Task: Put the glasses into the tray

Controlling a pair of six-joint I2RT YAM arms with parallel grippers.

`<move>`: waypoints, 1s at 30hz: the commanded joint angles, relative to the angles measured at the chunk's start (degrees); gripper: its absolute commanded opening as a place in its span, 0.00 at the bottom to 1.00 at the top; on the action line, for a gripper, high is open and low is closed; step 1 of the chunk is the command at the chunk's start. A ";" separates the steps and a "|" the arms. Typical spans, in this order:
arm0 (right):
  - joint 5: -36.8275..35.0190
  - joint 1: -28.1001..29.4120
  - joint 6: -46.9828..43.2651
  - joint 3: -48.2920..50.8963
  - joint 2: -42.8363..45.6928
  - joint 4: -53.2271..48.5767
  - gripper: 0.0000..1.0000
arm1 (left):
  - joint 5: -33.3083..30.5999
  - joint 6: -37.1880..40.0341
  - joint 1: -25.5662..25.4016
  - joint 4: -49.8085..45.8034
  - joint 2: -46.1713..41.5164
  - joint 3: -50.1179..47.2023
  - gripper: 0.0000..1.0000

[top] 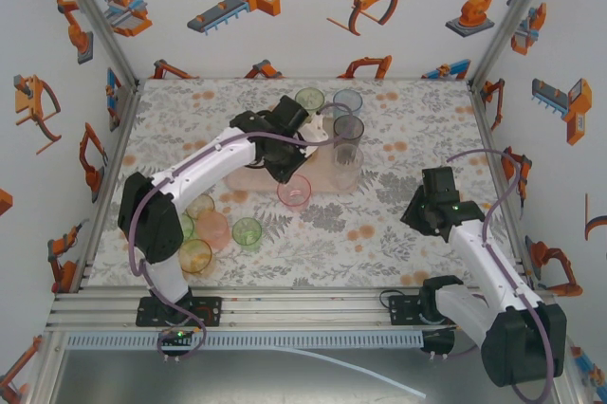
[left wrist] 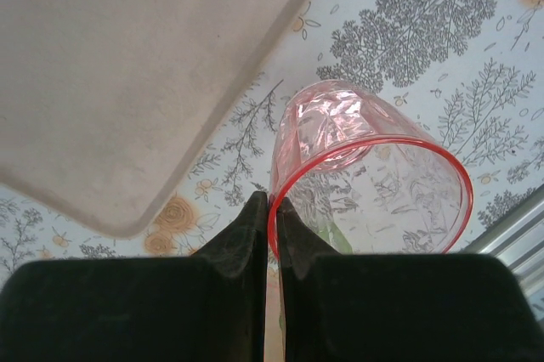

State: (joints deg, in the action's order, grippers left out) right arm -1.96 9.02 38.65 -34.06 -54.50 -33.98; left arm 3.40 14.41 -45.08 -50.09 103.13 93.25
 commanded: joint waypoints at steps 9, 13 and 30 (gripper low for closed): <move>-0.59 -0.40 0.46 -0.31 -0.17 0.23 0.34 | -2.95 0.02 0.07 4.83 4.74 4.85 0.13; -0.59 -0.45 0.55 0.03 -0.43 0.63 0.34 | -3.08 -0.26 0.24 5.99 5.67 6.24 0.13; -1.02 -0.40 0.37 1.06 -0.39 1.02 0.34 | -5.67 -0.09 0.26 10.86 8.58 6.41 0.13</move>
State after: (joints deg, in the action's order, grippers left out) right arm -2.15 9.02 38.65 -33.91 -54.96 -33.80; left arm -1.65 14.41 -44.99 -41.01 111.37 99.26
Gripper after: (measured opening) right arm 0.343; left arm 0.130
